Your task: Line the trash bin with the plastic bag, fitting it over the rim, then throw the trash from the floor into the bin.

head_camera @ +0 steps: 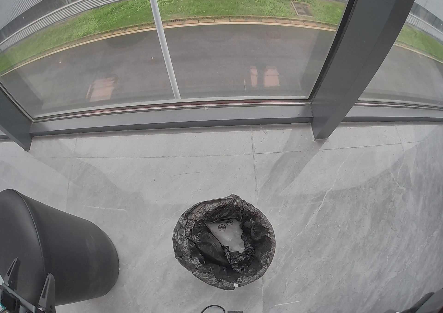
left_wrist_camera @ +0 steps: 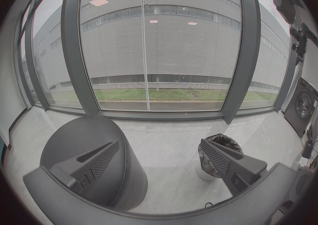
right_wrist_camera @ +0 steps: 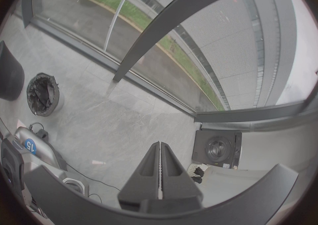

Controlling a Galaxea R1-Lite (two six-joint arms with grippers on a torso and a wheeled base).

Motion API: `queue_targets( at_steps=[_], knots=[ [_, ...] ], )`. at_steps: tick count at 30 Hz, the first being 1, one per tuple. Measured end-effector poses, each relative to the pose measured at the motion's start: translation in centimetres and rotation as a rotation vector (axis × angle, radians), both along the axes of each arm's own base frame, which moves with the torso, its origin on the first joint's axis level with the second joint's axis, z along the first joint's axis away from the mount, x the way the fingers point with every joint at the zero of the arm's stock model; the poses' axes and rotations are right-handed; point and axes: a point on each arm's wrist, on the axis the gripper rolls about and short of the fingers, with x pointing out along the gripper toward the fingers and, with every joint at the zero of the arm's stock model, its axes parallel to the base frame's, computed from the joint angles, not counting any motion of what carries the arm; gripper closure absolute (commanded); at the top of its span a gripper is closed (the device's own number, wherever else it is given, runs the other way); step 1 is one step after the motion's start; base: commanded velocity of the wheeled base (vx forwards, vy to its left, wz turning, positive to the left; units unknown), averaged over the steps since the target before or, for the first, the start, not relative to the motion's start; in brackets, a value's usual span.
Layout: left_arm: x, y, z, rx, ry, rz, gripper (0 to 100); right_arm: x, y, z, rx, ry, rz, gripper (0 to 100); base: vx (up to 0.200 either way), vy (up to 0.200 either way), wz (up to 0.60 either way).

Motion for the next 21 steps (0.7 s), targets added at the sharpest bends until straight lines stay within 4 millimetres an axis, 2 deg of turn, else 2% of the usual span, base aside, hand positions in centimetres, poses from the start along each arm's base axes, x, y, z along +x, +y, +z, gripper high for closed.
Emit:
queue_targets(
  at_steps=[6, 10, 12, 15, 21],
  knots=[
    [0.0, 0.0, 0.0, 0.0, 0.001, 0.0, 0, -11.5, 0.4, -1.2, 0.021, -0.267, -0.003, 100, 0.0, 0.0, 0.0],
    [0.0, 0.0, 0.0, 0.0, 0.001, 0.0, 0, -16.5, 1.1, -3.0, 0.01, -0.45, 0.001, 100, 0.0, 0.0, 0.0],
    [0.0, 0.0, 0.0, 0.0, 0.001, 0.0, 0, -17.4, 1.3, -3.9, 0.006, -0.498, 0.006, 100, 0.0, 0.0, 0.0],
    [0.0, 0.0, 0.0, 0.0, 0.0, 0.0, 0, -17.6, 1.3, -5.2, 0.004, -0.551, 0.019, 100, 0.0, 0.0, 0.0],
    [0.0, 0.0, 0.0, 0.0, 0.0, 0.0, 0, -16.0, 0.9, -7.0, 0.012, -0.69, 0.073, 100, 0.0, 0.0, 0.0]
  ],
)
